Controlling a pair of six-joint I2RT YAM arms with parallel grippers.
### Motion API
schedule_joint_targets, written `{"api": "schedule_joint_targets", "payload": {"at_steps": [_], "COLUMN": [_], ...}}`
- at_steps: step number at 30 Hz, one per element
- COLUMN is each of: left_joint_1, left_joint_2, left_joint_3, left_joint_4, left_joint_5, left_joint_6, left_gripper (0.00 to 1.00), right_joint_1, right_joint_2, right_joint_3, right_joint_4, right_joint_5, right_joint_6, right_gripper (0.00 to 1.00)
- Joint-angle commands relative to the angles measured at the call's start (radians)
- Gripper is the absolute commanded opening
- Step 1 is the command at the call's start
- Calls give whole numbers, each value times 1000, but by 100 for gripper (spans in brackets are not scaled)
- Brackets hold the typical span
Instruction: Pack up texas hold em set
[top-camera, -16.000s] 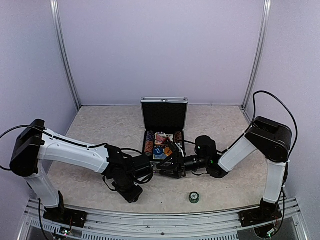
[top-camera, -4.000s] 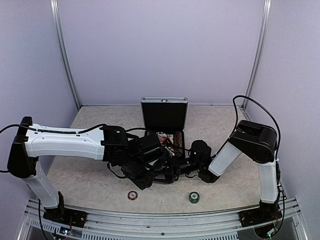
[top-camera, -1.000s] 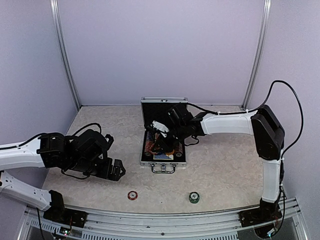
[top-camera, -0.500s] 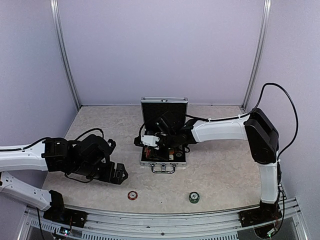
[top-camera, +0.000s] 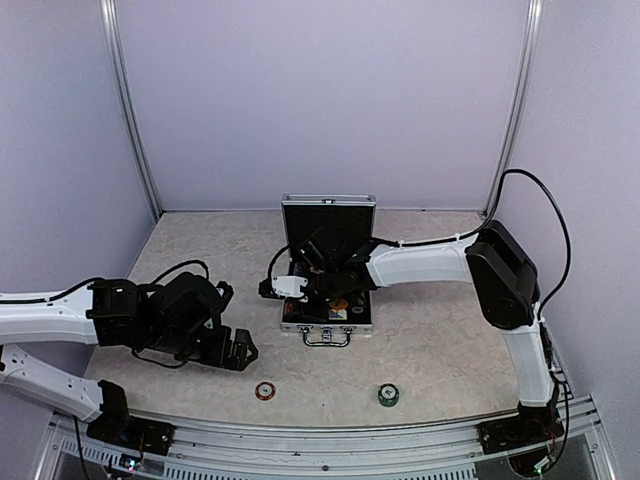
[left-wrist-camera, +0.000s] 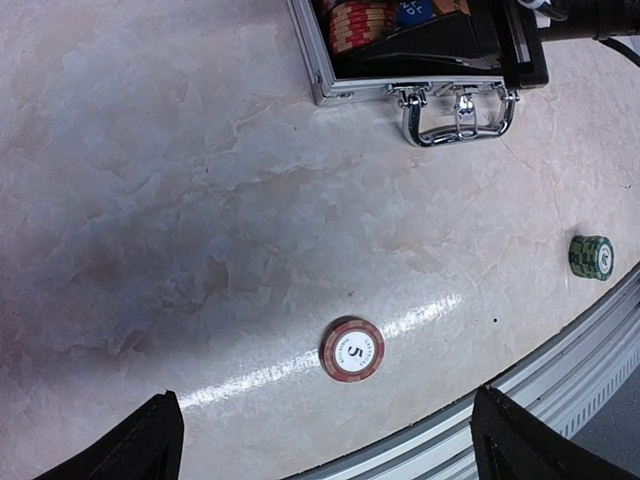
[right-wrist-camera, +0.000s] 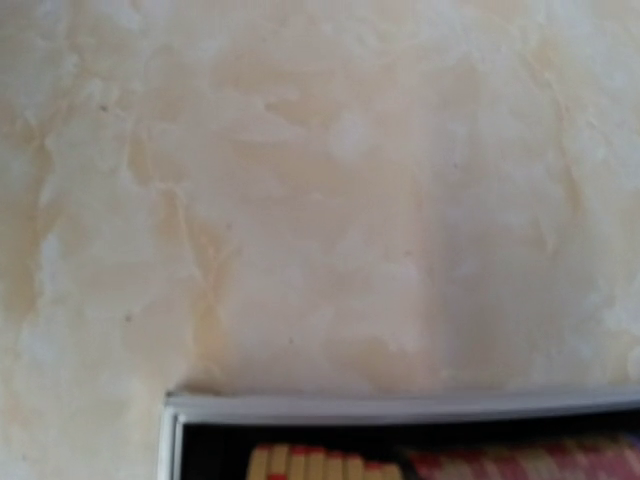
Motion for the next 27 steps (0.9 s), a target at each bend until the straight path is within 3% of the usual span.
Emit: {"api": "schedule_joint_targets", "payload": {"at_steps": [1, 3, 10, 15, 27], "left_joint_1": [-2, -3, -3, -3, -3], "left_joint_2": [2, 2, 0, 2, 12], "left_joint_3": [-11, -11, -13, -13, -17], "left_joint_4": [24, 23, 25, 28, 36], "left_joint_5": [8, 9, 9, 10, 17], "left_joint_6": [-7, -7, -7, -5, 9], "left_gripper": [99, 99, 99, 99, 99], "right_joint_1": [6, 6, 8, 8, 8], "right_joint_2": [33, 36, 14, -4, -40], "right_joint_3": [40, 39, -1, -40, -56], "right_joint_4": [8, 12, 48, 77, 96], "right_joint_5": [23, 37, 108, 140, 168], "right_joint_6": [-20, -22, -21, -19, -28], "right_gripper": [10, 24, 34, 51, 55]}}
